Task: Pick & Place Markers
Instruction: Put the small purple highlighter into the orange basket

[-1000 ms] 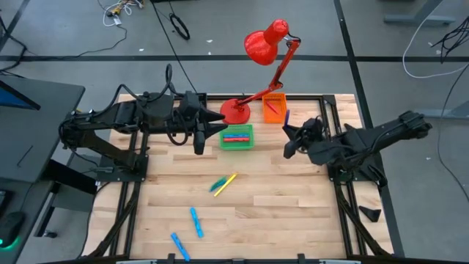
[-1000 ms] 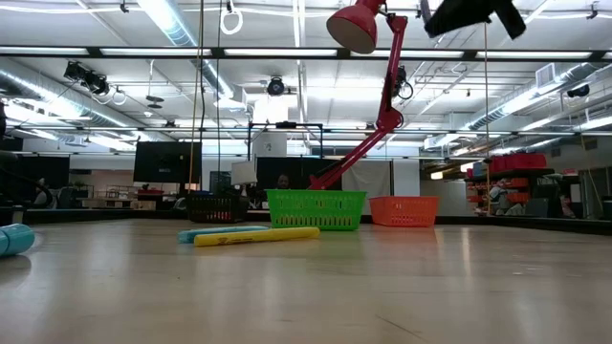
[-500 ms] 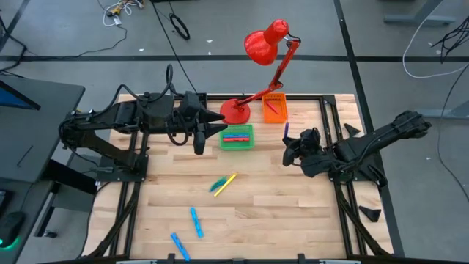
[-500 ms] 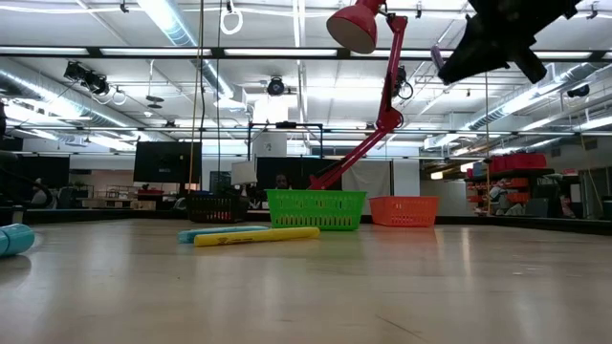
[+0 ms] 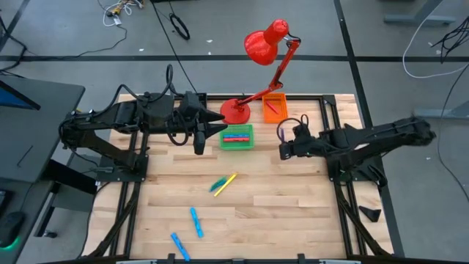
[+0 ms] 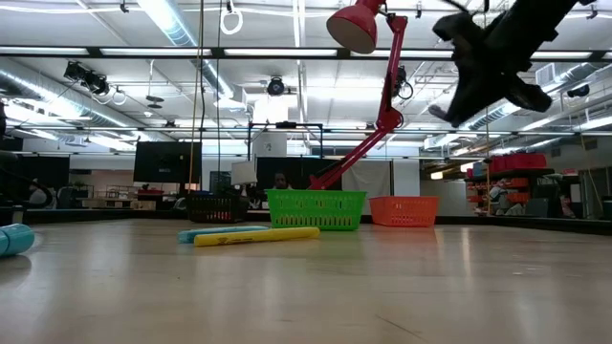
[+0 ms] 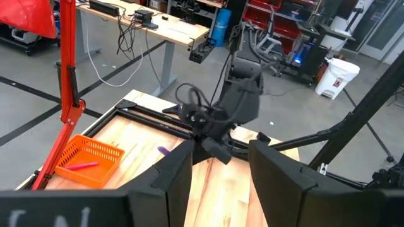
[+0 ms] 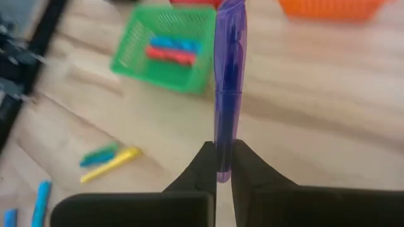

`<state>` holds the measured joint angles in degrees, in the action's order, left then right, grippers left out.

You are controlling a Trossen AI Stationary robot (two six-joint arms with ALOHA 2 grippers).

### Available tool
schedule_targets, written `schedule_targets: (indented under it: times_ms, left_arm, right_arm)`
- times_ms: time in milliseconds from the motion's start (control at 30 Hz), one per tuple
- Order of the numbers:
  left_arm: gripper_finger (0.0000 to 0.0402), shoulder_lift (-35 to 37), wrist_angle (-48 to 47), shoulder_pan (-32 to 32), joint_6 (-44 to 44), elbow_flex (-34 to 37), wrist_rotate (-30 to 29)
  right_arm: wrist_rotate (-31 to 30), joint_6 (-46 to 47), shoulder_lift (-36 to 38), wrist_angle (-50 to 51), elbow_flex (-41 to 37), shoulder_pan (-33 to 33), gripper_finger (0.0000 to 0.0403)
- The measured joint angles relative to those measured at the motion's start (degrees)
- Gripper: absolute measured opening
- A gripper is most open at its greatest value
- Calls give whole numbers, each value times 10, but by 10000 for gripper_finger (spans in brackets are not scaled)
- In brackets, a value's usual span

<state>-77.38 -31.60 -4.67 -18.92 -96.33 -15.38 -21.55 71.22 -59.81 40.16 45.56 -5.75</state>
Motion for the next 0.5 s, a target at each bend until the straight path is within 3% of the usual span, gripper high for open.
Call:
schedule_targets:
  times_ms: [267, 500]
  left_arm:
    - [163, 0, 0, 0, 0, 0, 0]
    - [163, 0, 1, 0, -12, 0, 0]
  right_arm:
    - [150, 22, 0, 76, 0, 54, 12]
    - [212, 21, -4, 89, 0, 89, 12]
